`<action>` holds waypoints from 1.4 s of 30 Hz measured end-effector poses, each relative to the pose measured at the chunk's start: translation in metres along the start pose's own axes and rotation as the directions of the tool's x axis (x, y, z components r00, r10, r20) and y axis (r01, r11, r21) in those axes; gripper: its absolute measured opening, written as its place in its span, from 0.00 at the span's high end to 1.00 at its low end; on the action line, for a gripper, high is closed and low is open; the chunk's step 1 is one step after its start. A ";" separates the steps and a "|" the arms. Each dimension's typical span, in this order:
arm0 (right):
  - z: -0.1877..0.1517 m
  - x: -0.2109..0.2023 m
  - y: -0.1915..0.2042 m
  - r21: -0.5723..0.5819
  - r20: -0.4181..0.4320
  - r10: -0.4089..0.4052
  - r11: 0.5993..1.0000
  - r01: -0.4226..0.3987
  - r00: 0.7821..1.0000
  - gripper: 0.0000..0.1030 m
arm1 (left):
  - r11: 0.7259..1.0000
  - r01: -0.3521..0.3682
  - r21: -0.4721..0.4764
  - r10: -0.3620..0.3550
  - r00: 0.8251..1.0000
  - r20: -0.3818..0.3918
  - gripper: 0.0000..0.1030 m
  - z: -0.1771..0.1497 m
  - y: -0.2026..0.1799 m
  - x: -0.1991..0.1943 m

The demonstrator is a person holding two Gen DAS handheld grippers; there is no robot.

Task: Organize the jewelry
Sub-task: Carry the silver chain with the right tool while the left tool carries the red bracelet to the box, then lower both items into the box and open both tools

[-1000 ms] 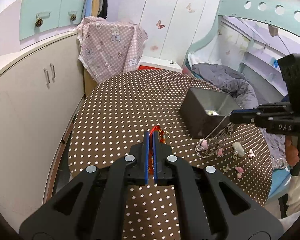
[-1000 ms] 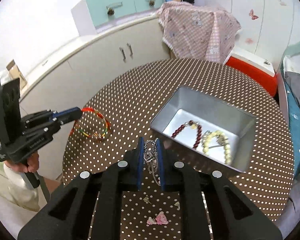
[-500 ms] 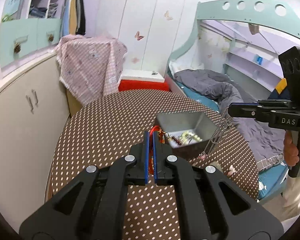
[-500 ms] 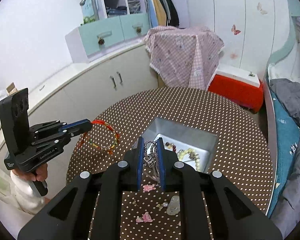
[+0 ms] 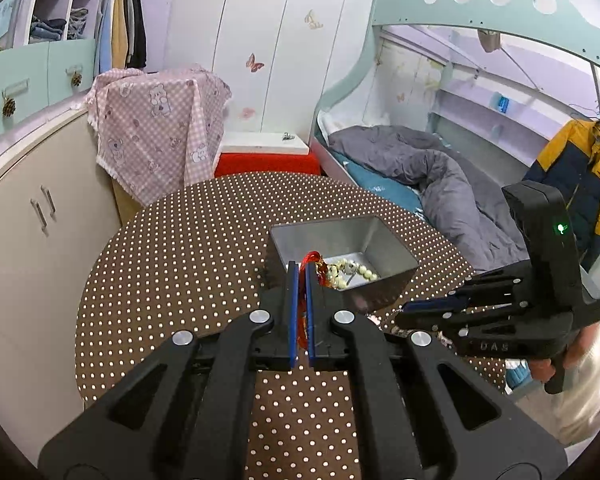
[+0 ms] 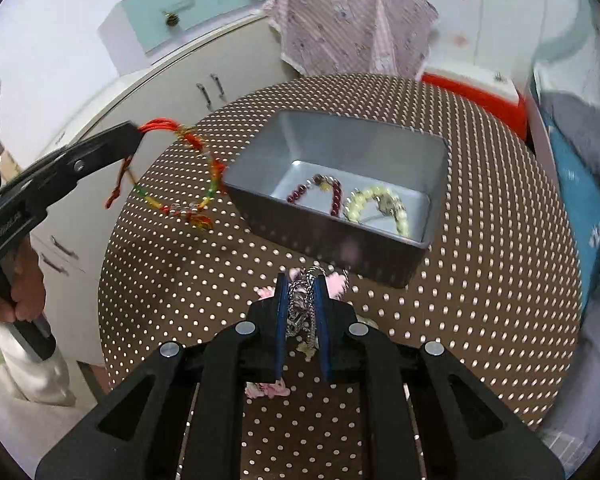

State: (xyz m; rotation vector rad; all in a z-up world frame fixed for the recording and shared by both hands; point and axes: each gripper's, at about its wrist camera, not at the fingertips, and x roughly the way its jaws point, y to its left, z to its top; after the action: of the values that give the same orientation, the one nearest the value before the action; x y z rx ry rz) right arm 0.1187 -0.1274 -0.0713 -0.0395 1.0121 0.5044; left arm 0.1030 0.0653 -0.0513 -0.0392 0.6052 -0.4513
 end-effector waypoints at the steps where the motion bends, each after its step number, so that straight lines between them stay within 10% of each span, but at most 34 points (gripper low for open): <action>1: 0.001 -0.006 -0.002 0.006 0.019 0.000 1.000 0.000 1.000 0.89 | 1.000 -0.002 0.000 0.002 1.000 -0.002 0.97 -0.001 0.000 0.000; 15: 0.043 -0.124 0.016 -0.090 0.344 -0.032 0.994 0.067 0.938 0.89 | 1.000 0.009 0.018 -0.010 0.999 0.036 0.97 0.011 -0.010 -0.007; 42: 0.064 -0.105 -0.015 -0.033 0.340 -0.056 0.997 0.071 0.939 0.89 | 0.999 0.029 0.031 -0.030 0.999 0.038 0.97 0.044 -0.024 0.022</action>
State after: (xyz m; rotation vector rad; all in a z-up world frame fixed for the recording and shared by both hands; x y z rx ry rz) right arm 0.1316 -0.1647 0.0461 -0.0237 0.6593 0.4558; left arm 0.1342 0.0305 -0.0225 -0.0275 0.5601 -0.4874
